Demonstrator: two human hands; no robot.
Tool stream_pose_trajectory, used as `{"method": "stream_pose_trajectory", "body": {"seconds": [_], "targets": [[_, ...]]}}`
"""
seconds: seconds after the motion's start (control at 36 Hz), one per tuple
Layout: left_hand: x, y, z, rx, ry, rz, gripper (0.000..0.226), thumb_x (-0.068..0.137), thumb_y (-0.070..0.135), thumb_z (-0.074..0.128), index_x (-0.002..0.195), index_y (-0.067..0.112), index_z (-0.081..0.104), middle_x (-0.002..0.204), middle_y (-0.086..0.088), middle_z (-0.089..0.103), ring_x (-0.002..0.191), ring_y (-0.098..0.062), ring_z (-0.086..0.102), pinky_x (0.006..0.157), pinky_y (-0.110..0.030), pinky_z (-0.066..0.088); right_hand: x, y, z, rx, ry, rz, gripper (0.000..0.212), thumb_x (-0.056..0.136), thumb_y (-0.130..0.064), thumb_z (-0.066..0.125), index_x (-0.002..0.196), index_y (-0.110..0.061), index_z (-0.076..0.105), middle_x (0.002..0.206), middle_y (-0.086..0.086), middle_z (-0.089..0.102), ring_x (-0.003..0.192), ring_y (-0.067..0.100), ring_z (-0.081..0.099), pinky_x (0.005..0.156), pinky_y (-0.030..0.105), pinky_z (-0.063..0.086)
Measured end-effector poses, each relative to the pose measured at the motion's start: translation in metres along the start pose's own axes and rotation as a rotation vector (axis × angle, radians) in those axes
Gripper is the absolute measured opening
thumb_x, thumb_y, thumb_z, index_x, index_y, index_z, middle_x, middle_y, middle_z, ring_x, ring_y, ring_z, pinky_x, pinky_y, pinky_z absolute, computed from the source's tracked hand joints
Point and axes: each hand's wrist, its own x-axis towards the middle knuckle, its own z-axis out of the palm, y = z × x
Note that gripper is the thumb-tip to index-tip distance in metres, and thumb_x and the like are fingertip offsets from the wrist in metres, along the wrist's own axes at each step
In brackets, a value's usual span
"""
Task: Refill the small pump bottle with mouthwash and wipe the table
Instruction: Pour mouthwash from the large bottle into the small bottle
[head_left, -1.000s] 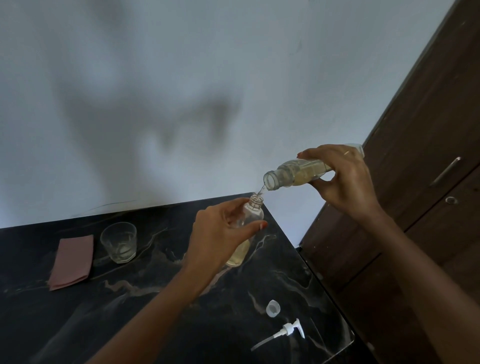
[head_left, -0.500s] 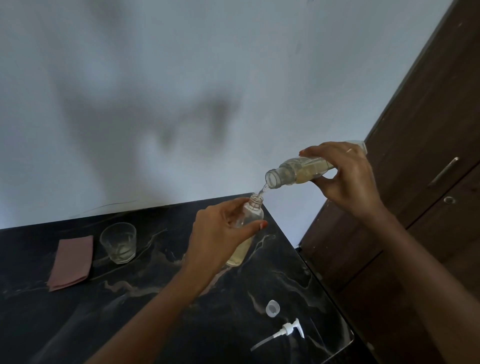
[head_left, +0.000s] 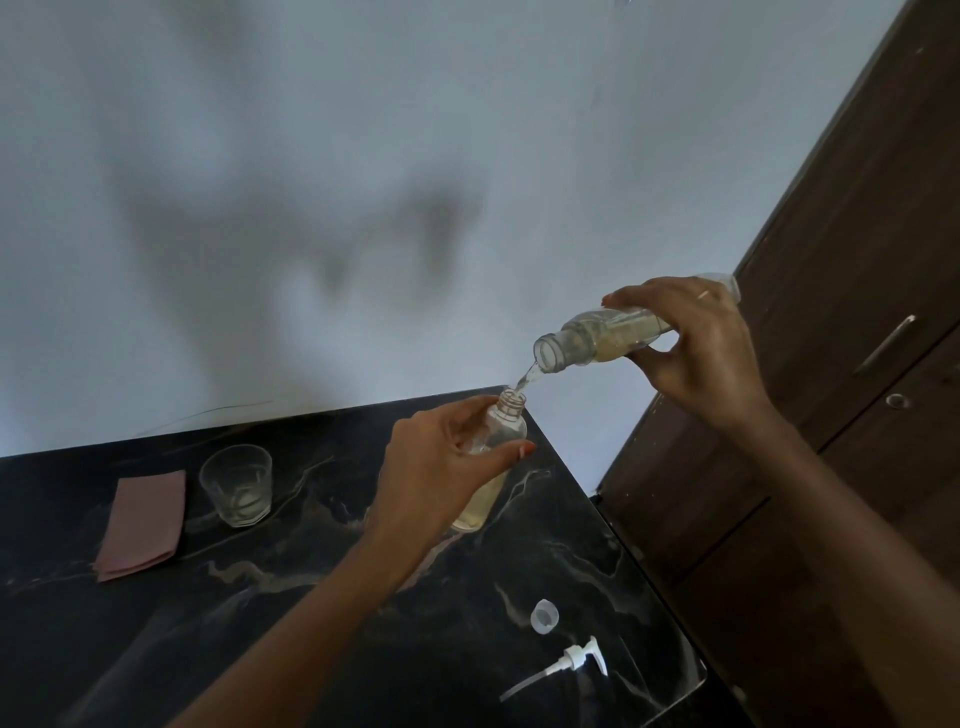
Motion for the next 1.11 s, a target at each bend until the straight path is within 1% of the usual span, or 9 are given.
{"method": "stream_pose_trajectory", "body": {"seconds": [0.06,0.14,0.25,0.36,0.44,0.67,0.78,0.92,1.11], "targets": [[0.0001,-0.0005,0.0001,0.019,0.001,-0.002,0.056,0.063,0.035,0.076,0.113,0.015,0.063,0.096,0.012,0.062,0.062,0.026,0.05,0.059,0.009,0.033,0.0003,-0.0001,-0.0004,-0.006,0.002,-0.001,0.039,0.062,0.003,0.079,0.098,-0.003,0.067,0.094,0.015,0.07,0.09,0.035,0.065,0.086,0.051,0.045],[0.0001,-0.0008,-0.0001,0.038,0.0,0.0,0.055,0.064,0.035,0.075,0.114,0.016,0.062,0.103,0.004,0.067,0.065,0.022,0.047,0.059,0.01,0.034,0.0014,0.0002,-0.0011,-0.011,-0.001,-0.006,0.039,0.062,0.003,0.079,0.098,-0.003,0.067,0.094,0.015,0.07,0.09,0.035,0.065,0.085,0.052,0.046],[0.0002,0.001,-0.0008,0.033,-0.013,-0.013,0.053,0.065,0.034,0.076,0.113,0.017,0.063,0.095,0.013,0.062,0.064,0.019,0.052,0.063,0.009,0.036,0.0021,0.0009,-0.0015,-0.016,-0.002,-0.008,0.038,0.063,0.002,0.078,0.098,-0.003,0.067,0.094,0.015,0.07,0.09,0.035,0.065,0.085,0.051,0.046],[0.0003,0.0026,-0.0007,0.021,-0.01,-0.016,0.051,0.065,0.031,0.076,0.112,0.015,0.064,0.089,0.018,0.055,0.064,0.029,0.049,0.058,0.009,0.034,0.0024,0.0018,-0.0016,-0.017,-0.006,-0.01,0.037,0.063,0.001,0.079,0.098,-0.003,0.067,0.094,0.015,0.07,0.09,0.035,0.065,0.085,0.053,0.047],[0.0001,0.0034,-0.0009,0.006,-0.007,-0.01,0.051,0.065,0.029,0.077,0.111,0.014,0.064,0.089,0.018,0.056,0.064,0.031,0.048,0.058,0.009,0.034,0.0031,0.0031,-0.002,-0.009,-0.005,-0.021,0.036,0.064,0.001,0.078,0.098,-0.003,0.067,0.092,0.015,0.071,0.088,0.035,0.065,0.082,0.055,0.048],[-0.0005,0.0064,-0.0027,0.027,-0.02,-0.035,0.051,0.066,0.032,0.076,0.113,0.018,0.063,0.092,0.018,0.057,0.067,0.017,0.054,0.064,0.006,0.039,0.0043,0.0048,-0.0018,-0.011,-0.012,-0.023,0.034,0.065,0.001,0.077,0.098,-0.004,0.067,0.092,0.014,0.071,0.088,0.034,0.065,0.08,0.055,0.048],[-0.0001,0.0068,-0.0022,0.039,-0.027,-0.052,0.05,0.067,0.035,0.075,0.114,0.02,0.063,0.097,0.015,0.062,0.072,0.01,0.056,0.066,-0.001,0.044,0.0042,0.0035,-0.0023,-0.025,0.0,-0.029,0.035,0.064,0.002,0.077,0.097,-0.004,0.067,0.091,0.013,0.071,0.089,0.034,0.065,0.082,0.054,0.047],[0.0004,0.007,-0.0019,0.06,-0.019,-0.05,0.05,0.067,0.038,0.074,0.113,0.021,0.063,0.094,0.015,0.061,0.073,0.008,0.057,0.07,-0.004,0.044,0.0046,0.003,-0.0041,-0.048,0.005,-0.041,0.037,0.063,0.004,0.077,0.097,-0.004,0.067,0.092,0.014,0.07,0.09,0.035,0.064,0.084,0.052,0.045],[0.0001,0.0061,-0.002,0.049,-0.006,-0.058,0.052,0.066,0.038,0.075,0.113,0.022,0.063,0.09,0.022,0.056,0.066,0.019,0.054,0.063,0.004,0.041,0.0056,0.0024,-0.0054,-0.076,0.002,-0.047,0.038,0.062,0.004,0.077,0.098,-0.004,0.066,0.093,0.014,0.07,0.091,0.034,0.064,0.086,0.048,0.042]]}}
